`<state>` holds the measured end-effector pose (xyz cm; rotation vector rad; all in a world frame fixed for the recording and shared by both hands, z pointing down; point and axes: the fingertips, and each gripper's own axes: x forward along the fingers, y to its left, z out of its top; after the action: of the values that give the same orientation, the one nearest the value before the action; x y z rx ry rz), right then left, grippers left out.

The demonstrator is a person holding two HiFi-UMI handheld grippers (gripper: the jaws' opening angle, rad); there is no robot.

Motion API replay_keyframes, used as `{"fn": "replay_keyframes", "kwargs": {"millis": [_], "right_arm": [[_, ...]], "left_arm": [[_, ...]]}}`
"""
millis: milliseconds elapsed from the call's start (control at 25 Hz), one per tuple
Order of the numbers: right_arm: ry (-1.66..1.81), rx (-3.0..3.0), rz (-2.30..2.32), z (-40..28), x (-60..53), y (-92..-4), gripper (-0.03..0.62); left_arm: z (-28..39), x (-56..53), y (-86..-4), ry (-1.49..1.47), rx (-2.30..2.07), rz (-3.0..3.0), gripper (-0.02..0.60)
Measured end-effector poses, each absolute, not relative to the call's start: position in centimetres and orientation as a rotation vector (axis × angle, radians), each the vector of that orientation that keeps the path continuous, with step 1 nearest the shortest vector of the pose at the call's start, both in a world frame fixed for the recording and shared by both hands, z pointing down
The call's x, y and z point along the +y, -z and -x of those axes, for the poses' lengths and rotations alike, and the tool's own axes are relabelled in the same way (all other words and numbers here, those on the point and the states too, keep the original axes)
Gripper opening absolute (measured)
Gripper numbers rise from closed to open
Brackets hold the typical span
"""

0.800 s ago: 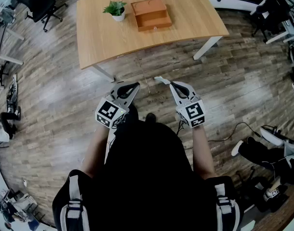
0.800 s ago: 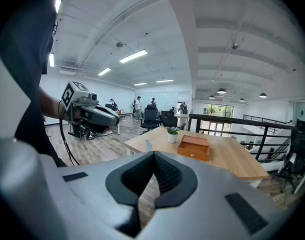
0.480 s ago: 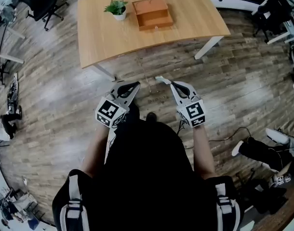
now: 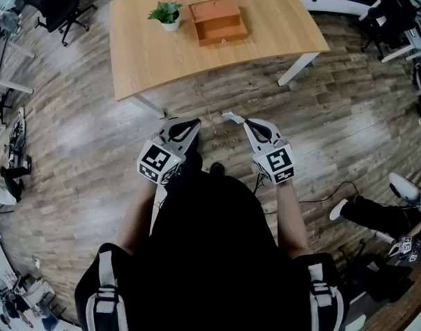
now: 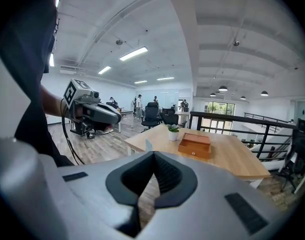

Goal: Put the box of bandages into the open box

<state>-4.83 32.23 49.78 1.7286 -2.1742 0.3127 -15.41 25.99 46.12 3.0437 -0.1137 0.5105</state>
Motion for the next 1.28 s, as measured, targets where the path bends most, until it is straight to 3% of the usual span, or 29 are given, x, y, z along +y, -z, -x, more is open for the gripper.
{"fn": "replay_keyframes", "kwargs": {"millis": [1280], "right_arm": [[-0.395,-2.073,-1.784,4.2,16.7,-49.9,0.025]], "left_arm": [[15.6,8.9,-47.4,-0.492,-0.039,-2.969,0.023]]}}
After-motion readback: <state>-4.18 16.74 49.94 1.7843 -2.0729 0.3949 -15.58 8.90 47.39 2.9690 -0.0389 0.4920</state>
